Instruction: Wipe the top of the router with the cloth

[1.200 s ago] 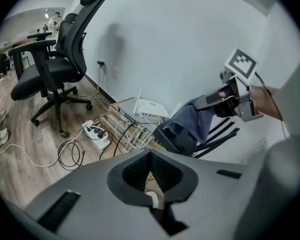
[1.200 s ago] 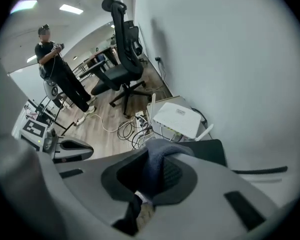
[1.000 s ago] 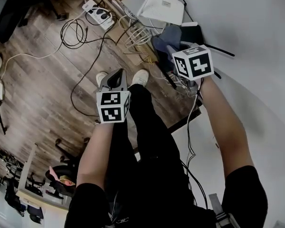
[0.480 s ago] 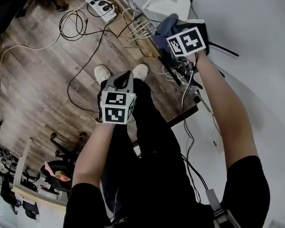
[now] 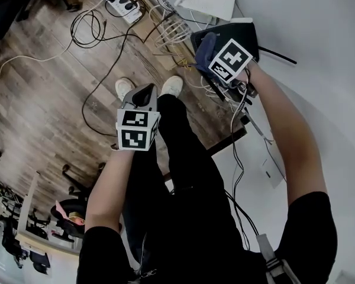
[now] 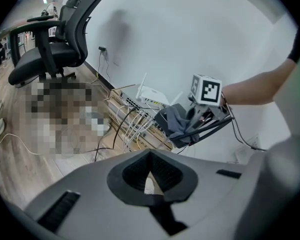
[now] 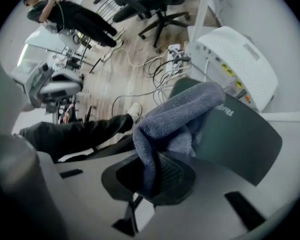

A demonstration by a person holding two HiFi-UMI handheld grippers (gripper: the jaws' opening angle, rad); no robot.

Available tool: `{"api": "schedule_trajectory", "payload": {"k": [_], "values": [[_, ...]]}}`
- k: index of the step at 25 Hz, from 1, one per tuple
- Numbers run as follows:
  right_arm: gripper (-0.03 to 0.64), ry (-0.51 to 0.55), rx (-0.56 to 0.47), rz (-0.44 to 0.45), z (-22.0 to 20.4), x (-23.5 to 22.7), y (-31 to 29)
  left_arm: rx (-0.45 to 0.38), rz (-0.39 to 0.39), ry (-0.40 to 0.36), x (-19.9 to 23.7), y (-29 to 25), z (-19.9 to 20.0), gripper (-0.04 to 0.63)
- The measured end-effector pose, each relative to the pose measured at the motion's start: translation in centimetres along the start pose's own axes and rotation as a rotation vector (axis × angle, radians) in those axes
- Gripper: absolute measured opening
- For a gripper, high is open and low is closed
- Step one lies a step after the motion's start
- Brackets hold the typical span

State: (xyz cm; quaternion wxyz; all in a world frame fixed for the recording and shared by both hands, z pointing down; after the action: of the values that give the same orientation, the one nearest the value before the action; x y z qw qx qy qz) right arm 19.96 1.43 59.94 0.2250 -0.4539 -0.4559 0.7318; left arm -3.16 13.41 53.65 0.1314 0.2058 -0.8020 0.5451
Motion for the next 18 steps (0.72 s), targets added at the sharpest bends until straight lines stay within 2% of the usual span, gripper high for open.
{"api": "schedule_trajectory", "payload": {"k": [2, 4, 6, 11, 18], "values": [[0.023, 0.08, 0.066, -0.001, -0.9, 0.5, -0.7, 0.002, 0.007, -0.004, 0.3, 0.1, -0.1, -0.006], [0.023, 0.097, 0.07, 0.001, -1.3, 0.4, -1.0, 0.006, 0.009, -0.01, 0.3, 0.1, -0.2, -0.006], [0.023, 0.073, 0.065, 0.006, -1.6, 0.1, -0.9, 0.01, 0.006, -0.013, 0.1, 0.2, -0.4, -0.006], [0.023, 0.045, 0.156, -0.068, -3.0, -1.4, -0.8, 0.028, -0.004, -0.014, -0.4, 0.0, -1.3, -0.006], [0.023, -0.065, 0.187, -0.079, -4.9, -4.7, 0.0, 0.018, -0.003, -0.01, -0.9, -0.5, -1.2, -0.006]]}}
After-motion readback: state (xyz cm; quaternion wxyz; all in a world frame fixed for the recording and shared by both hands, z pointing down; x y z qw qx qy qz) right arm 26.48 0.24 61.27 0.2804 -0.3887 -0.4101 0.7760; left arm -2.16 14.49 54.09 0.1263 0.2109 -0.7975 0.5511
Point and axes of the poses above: the fingertips, and each gripper's own axes: y backward along the fingers, x to its left, z out of its top, the point moved 9 cm from there along y, backward along the fingers, and after that the axes turned 2 degrees about y, right-handed, at the moved point
